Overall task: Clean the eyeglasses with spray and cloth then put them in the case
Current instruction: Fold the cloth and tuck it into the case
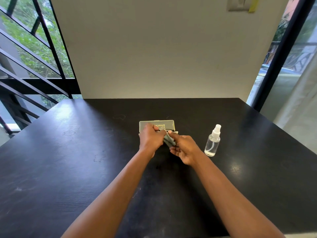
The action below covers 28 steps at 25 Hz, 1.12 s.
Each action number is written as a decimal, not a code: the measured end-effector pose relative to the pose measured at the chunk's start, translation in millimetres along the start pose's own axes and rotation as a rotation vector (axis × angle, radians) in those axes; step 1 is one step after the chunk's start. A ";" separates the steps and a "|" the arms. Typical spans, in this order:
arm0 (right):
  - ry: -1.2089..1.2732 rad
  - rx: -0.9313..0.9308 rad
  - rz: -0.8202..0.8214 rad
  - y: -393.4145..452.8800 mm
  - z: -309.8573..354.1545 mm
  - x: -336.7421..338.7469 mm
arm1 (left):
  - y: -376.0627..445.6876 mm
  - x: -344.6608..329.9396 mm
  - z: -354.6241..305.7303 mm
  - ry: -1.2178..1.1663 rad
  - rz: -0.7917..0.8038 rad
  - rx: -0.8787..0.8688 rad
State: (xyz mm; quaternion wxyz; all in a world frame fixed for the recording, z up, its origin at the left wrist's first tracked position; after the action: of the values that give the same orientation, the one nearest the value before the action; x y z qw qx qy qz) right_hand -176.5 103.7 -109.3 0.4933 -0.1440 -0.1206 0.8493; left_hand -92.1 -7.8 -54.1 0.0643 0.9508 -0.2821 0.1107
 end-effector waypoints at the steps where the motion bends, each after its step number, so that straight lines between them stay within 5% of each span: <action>1: 0.058 -0.047 0.028 -0.7 -0.2 -4.7 | 2.0 0.2 -2.2 -0.043 0.001 0.014; 6: 0.349 -0.163 0.124 2.4 4.6 -23.2 | 18.2 4.0 3.6 -0.081 -0.011 0.074; 15: 0.070 0.010 -0.014 28.2 44.9 -25.2 | 39.1 10.8 14.7 -0.168 0.005 0.201; 28: 0.084 0.060 0.024 47.3 58.5 -37.7 | 65.8 10.1 9.6 -0.217 0.020 0.211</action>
State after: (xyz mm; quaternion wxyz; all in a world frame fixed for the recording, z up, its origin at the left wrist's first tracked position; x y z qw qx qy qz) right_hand -218.0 44.3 -66.6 0.4918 -0.1664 -0.0726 0.8516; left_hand -118.3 -69.6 -57.0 -0.0678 0.9558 -0.2838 0.0371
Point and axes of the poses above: each hand's wrist, its own y-axis towards the middle knuckle, its own x-axis out of the back of the hand, z = x × y, the point moved 8 cm from there along y, towards the middle knuckle, and after that the axes turned 4 degrees about -z, right-handed, at the moved point
